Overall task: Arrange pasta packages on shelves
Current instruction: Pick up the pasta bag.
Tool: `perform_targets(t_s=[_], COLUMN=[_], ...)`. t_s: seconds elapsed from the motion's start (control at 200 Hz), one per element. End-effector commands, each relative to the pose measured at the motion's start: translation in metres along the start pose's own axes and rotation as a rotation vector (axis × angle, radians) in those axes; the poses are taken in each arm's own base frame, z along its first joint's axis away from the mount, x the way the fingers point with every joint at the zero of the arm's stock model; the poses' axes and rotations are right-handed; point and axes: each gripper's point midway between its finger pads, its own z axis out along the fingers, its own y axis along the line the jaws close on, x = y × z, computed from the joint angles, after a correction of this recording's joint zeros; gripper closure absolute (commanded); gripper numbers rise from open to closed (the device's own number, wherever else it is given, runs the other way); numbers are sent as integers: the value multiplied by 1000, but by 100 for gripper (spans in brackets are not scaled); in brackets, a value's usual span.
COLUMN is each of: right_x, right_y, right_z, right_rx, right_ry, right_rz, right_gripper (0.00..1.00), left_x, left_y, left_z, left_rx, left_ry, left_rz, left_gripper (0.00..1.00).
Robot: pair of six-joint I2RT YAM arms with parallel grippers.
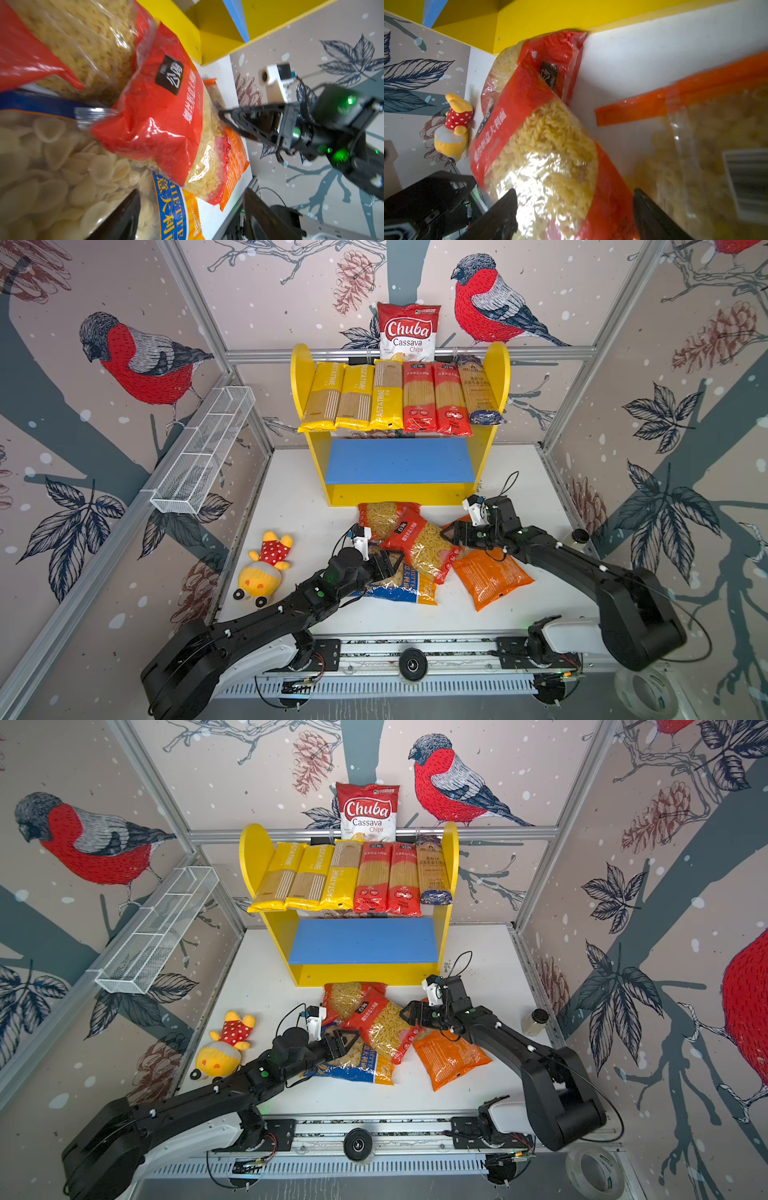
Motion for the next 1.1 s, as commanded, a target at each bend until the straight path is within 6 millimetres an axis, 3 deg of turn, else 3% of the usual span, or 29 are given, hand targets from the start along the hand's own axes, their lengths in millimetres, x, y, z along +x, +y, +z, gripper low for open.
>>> perform_targets(t_s=[0.0, 0.135, 0.35, 0.455, 0.61, 0.831, 1.096], right_x=[-15, -8, 28, 37, 41, 41, 35], right_y=[-4, 7, 36, 47, 60, 80, 114], right_z=[17, 34, 47, 43, 31, 14, -1], right_rx=[9, -72, -234, -309, -370, -457, -532], right_ry=[-12, 44, 166, 201, 214, 200, 141], right_rz=[-88, -100, -118, -95, -77, -40, -8], right_gripper=[7, 5, 20, 34, 58, 77, 100], left_x=[-3, -9, -22, -33, -52, -60, -87], left_y=[-8, -3, 3, 9, 0, -4, -18], left_z=[3, 8, 17, 17, 15, 4, -30], left_rx=[34, 27, 54, 52, 56, 66, 128], left_ry=[-9, -48, -59, -70, -94, -112, -200], left_rz=[33, 48, 21, 26, 79, 84, 39], left_gripper=[21, 20, 23, 27, 30, 27, 20])
